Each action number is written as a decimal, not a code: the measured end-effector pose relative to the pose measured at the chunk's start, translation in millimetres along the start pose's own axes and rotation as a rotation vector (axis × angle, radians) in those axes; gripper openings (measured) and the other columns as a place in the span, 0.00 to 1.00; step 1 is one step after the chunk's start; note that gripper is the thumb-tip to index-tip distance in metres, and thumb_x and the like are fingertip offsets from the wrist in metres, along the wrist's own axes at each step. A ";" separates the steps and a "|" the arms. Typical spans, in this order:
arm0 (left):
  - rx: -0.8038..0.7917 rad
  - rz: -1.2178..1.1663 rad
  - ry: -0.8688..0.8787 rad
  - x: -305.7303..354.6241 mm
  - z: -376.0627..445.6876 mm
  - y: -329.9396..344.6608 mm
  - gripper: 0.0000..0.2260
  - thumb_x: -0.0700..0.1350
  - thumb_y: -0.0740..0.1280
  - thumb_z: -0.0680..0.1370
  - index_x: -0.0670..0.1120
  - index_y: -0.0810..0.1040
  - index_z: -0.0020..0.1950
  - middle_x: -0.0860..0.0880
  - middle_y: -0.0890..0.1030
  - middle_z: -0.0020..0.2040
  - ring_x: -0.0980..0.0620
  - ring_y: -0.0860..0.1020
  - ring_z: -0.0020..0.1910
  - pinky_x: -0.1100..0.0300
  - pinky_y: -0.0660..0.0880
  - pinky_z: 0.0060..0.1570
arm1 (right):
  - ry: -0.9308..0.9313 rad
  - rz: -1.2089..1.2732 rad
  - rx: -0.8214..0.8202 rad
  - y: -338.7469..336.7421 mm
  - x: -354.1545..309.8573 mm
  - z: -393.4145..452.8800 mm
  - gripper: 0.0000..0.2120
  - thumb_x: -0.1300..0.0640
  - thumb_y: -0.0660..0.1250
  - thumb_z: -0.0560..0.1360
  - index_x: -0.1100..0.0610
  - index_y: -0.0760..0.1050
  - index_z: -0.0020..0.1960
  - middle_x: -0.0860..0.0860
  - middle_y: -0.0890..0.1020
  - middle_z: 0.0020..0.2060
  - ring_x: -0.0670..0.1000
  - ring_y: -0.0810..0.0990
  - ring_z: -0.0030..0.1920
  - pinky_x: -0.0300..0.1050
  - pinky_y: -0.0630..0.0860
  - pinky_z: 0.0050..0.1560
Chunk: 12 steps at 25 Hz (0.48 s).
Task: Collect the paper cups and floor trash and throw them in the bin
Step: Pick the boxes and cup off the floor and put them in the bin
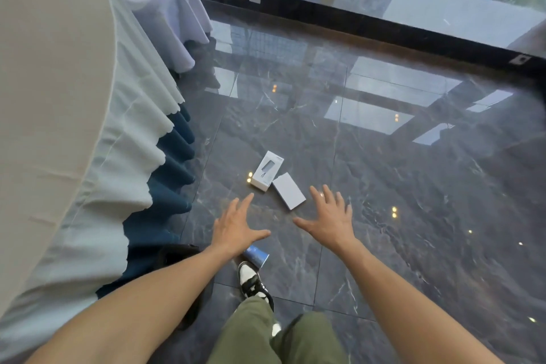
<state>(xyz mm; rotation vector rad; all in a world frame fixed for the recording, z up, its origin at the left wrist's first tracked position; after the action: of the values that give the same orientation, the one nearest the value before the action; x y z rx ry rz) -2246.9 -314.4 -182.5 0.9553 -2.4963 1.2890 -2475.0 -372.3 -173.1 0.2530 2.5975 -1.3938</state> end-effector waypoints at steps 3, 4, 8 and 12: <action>-0.002 -0.104 -0.096 6.7 44.8 -2.1 0.50 0.66 0.76 0.70 0.53 0.54 0.85 0.47 0.65 0.81 0.44 0.68 0.78 0.43 0.70 0.72 | 0.024 -0.008 -0.023 7.6 8.4 41.8 0.50 0.28 0.67 0.70 0.46 0.50 0.82 0.54 0.54 0.83 0.61 0.51 0.82 0.68 0.51 0.78; -0.013 -0.138 -0.121 7.8 59.3 -1.8 0.51 0.67 0.76 0.70 0.52 0.54 0.85 0.47 0.66 0.81 0.44 0.68 0.78 0.43 0.70 0.72 | 0.039 0.007 -0.043 11.3 9.9 53.5 0.52 0.28 0.68 0.70 0.48 0.49 0.83 0.55 0.54 0.83 0.60 0.52 0.82 0.68 0.51 0.78; -0.024 -0.194 -0.185 8.8 143.6 19.7 0.52 0.68 0.77 0.68 0.52 0.55 0.84 0.47 0.65 0.82 0.44 0.68 0.79 0.43 0.70 0.73 | 0.046 0.042 -0.091 43.6 23.0 126.9 0.55 0.29 0.70 0.69 0.52 0.46 0.83 0.58 0.54 0.82 0.59 0.52 0.82 0.64 0.54 0.78; 0.033 -0.139 -0.172 -8.1 260.6 80.1 0.50 0.66 0.77 0.69 0.53 0.58 0.84 0.48 0.60 0.84 0.44 0.62 0.81 0.45 0.64 0.75 | 0.065 0.052 -0.106 114.5 49.9 240.4 0.57 0.32 0.72 0.69 0.53 0.44 0.84 0.58 0.52 0.83 0.61 0.51 0.82 0.66 0.55 0.78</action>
<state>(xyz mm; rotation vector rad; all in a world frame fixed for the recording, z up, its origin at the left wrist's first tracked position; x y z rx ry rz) -2255.4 -480.6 -398.6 1.2734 -2.4851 1.2584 -2477.2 -507.6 -407.8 0.3537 2.6865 -1.2460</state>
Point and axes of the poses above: each hand's wrist, its own z-axis towards the middle knuckle, its own y-axis out of the palm, x = y × z, the point moved 1 cm from there along z, towards the middle knuckle
